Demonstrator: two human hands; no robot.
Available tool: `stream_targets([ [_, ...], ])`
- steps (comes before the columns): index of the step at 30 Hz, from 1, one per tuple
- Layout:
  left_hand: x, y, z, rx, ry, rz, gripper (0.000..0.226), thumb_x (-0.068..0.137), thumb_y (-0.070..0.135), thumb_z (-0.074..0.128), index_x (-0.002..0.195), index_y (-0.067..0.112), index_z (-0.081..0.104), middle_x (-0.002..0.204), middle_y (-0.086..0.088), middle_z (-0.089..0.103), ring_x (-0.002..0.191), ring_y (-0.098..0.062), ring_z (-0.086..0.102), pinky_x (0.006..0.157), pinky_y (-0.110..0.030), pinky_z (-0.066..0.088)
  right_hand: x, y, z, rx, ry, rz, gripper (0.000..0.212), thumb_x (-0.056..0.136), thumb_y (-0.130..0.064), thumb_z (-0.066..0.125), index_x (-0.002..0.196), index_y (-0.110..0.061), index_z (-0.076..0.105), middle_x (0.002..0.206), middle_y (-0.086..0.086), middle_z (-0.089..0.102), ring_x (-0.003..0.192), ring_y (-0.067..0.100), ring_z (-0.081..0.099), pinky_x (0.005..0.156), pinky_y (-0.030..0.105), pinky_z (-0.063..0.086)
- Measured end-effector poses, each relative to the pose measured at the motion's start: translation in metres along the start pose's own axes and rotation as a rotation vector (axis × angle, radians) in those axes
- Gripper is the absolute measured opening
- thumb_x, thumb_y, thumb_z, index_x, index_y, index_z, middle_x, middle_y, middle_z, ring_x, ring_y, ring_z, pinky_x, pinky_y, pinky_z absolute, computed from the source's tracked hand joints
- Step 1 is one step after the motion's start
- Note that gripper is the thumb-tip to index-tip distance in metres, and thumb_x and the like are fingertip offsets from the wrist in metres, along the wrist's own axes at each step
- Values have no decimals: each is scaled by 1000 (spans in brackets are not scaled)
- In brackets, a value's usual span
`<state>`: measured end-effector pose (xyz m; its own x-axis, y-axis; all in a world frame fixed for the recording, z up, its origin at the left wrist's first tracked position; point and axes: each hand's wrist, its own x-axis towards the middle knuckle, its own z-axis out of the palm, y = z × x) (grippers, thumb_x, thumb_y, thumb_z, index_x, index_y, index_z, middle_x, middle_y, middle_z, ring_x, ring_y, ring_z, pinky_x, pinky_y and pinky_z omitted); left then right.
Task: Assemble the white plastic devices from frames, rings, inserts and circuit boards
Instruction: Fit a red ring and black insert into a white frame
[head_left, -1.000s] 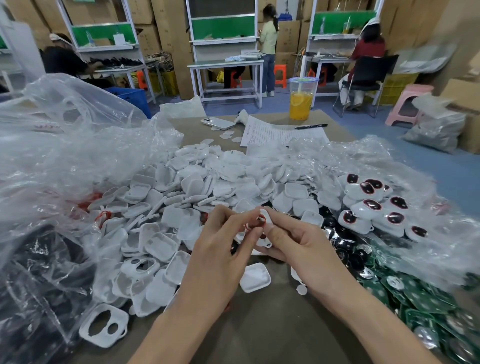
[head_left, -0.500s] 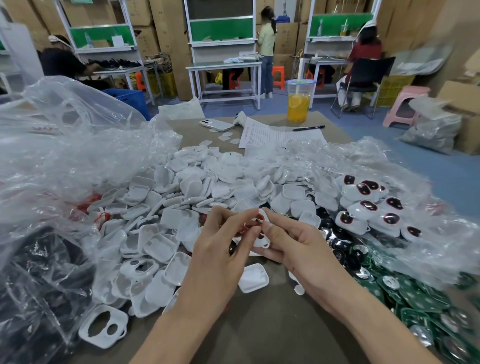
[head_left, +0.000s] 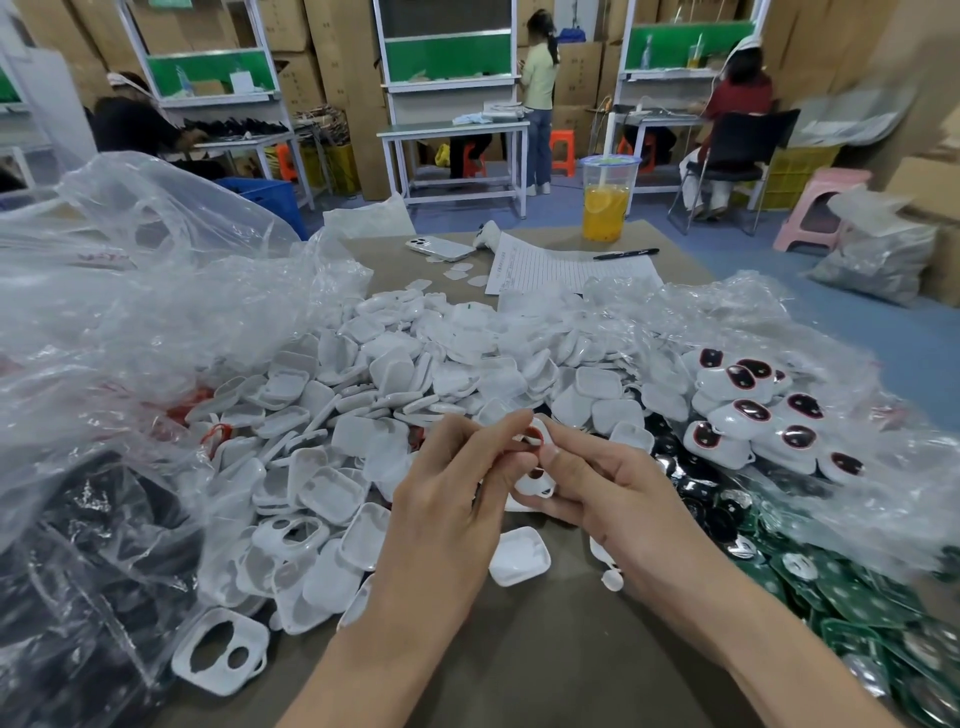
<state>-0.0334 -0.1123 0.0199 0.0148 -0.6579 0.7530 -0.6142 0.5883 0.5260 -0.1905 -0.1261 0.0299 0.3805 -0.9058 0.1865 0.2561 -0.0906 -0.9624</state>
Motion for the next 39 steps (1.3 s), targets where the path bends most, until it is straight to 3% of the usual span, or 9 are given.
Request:
stream_targets([
  [6, 1, 2, -4, -37, 1, -56, 59, 93, 24, 68, 138, 55, 49, 101, 19, 59, 95, 4, 63, 82, -2, 41, 0, -2, 1, 16, -3, 4, 28, 102, -24, 53, 126, -26, 69, 127, 0, 70, 120, 17, 65, 91, 24, 55],
  [16, 1, 6, -1, -123, 45, -130, 59, 88, 19, 71, 130, 58, 56, 101, 26, 62, 98, 7, 64, 81, 0, 40, -1, -4, 3, 70, 14, 31, 30, 98, -24, 55, 124, -20, 71, 123, 3, 72, 117, 19, 67, 89, 24, 56],
  [20, 2, 9, 1, -283, 44, -292, 56, 85, 21, 74, 117, 65, 61, 101, 22, 68, 98, 1, 67, 77, -5, 46, -1, -4, 2, 56, 27, 36, 29, 98, -25, 56, 122, -21, 72, 122, 4, 72, 116, 19, 67, 89, 25, 56],
  [24, 7, 9, -1, -451, -32, -486, 30, 77, 30, 79, 96, 52, 70, 94, 16, 70, 86, 0, 67, 71, -9, 49, 0, -3, 2, 47, 57, 57, 28, 94, -29, 58, 118, -29, 73, 118, 2, 74, 114, 18, 68, 88, 23, 56],
  [30, 9, 3, -6, -479, -103, -487, 18, 80, 19, 83, 83, 32, 71, 94, 8, 68, 79, -5, 65, 70, -11, 47, 1, -2, 0, 110, 36, 81, 29, 94, -25, 59, 118, -25, 73, 120, 6, 73, 116, 22, 68, 88, 25, 56],
  [36, 11, 0, -11, -503, -195, -461, 26, 88, 16, 76, 92, 41, 79, 105, 13, 68, 100, -10, 68, 85, -20, 52, -1, -4, -4, 201, 27, 117, 27, 97, -22, 58, 118, -16, 74, 118, 15, 72, 112, 27, 69, 90, 27, 56],
  [39, 12, 2, -12, -543, -182, -483, 22, 84, 20, 75, 90, 41, 80, 100, 14, 68, 99, -8, 67, 85, -19, 52, -2, -5, -4, 214, 4, 125, 27, 98, -20, 56, 119, -16, 73, 118, 15, 72, 113, 27, 69, 91, 27, 56],
])
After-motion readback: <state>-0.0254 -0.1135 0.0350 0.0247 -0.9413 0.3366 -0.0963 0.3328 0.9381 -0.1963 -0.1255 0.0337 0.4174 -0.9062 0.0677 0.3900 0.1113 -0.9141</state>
